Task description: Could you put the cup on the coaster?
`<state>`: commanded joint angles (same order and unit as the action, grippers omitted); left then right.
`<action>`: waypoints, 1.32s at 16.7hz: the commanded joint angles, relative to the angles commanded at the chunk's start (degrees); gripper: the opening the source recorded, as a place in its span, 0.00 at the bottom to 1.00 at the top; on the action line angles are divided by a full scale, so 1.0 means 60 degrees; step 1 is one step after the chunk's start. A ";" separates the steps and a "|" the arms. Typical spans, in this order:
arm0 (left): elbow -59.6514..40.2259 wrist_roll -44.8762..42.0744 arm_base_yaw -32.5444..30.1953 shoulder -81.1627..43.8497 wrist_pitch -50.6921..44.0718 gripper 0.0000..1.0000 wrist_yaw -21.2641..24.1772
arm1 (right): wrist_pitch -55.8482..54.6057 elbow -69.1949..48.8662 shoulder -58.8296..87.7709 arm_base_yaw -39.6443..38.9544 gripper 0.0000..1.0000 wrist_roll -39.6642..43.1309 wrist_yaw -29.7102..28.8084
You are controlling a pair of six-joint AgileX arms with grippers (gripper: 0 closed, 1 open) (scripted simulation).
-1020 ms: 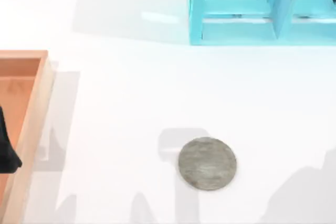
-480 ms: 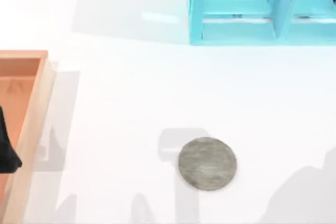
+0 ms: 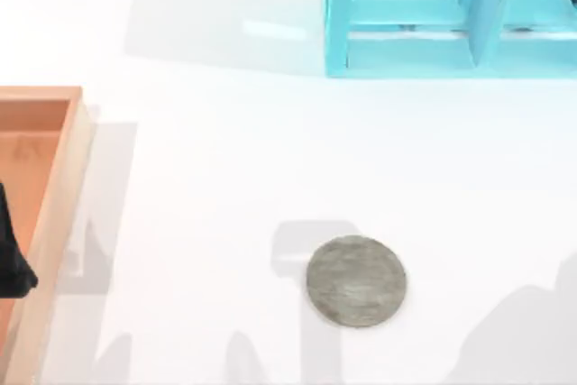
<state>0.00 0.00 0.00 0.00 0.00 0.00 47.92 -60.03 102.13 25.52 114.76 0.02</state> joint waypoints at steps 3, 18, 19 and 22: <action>0.0000 0.0000 0.0000 0.0000 0.0000 1.00 0.0000 | -0.0001 -0.0015 -0.0011 -0.0005 0.00 -0.0005 0.0004; 0.0000 0.0000 0.0000 0.0000 0.0000 1.00 0.0000 | 0.1937 -0.3178 0.1871 -0.6156 0.00 -1.1189 -0.0099; 0.0000 0.0000 0.0000 0.0000 0.0000 1.00 0.0000 | 0.2129 -0.3427 0.2000 -0.6685 0.00 -1.2469 -0.0082; 0.0000 0.0000 0.0000 0.0000 0.0000 1.00 0.0000 | 0.2662 -0.4138 0.2309 -0.8147 0.00 -1.6289 -0.0018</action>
<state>0.00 0.00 0.00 0.00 0.00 0.00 63.90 -84.85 115.98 -23.36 17.02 -0.08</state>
